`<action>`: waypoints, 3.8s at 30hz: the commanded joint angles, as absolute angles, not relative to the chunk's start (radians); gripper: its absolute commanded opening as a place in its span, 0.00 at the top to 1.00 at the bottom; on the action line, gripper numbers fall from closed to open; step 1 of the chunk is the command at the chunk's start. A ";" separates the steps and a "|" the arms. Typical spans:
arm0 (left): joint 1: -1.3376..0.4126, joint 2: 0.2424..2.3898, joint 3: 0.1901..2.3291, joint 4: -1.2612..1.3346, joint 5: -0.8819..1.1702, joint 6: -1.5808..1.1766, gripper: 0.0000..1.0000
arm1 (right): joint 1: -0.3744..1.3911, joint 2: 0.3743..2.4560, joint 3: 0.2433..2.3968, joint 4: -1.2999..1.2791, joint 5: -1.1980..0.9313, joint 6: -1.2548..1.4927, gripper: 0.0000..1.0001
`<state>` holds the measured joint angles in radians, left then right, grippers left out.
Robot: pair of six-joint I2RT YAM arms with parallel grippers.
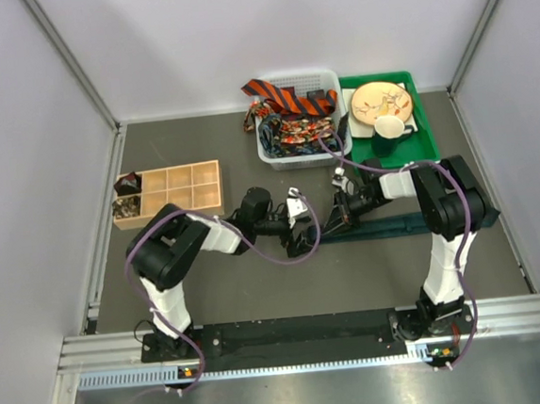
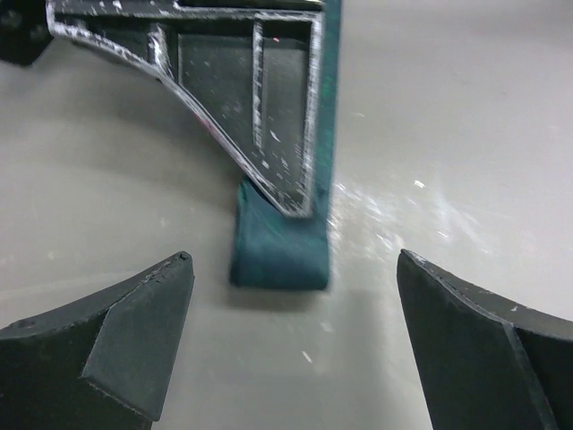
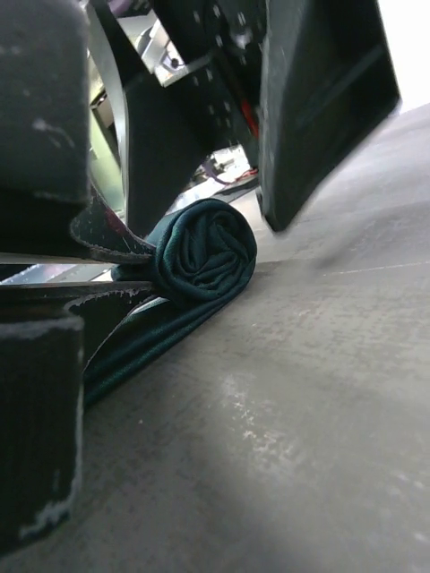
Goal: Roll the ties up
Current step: Roll the tie at the center of the board.
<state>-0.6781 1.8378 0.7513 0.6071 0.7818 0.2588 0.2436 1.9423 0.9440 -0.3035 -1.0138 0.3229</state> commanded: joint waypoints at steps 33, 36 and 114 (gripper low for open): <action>-0.772 1.980 0.891 0.376 0.663 0.521 0.54 | 0.216 2.011 0.931 -0.382 -0.816 0.245 1.00; -0.772 1.971 0.908 0.307 0.657 0.541 0.69 | 0.216 1.996 0.928 -0.376 -0.818 0.247 1.00; -0.833 1.993 1.204 -0.343 0.312 0.624 0.97 | 0.169 1.819 0.894 -0.278 -0.951 0.415 0.56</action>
<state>-0.8211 1.9404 1.1931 -0.1852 0.4740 0.6315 0.1490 1.8072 0.8913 -0.3946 -0.9203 0.3378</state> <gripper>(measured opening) 0.420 0.440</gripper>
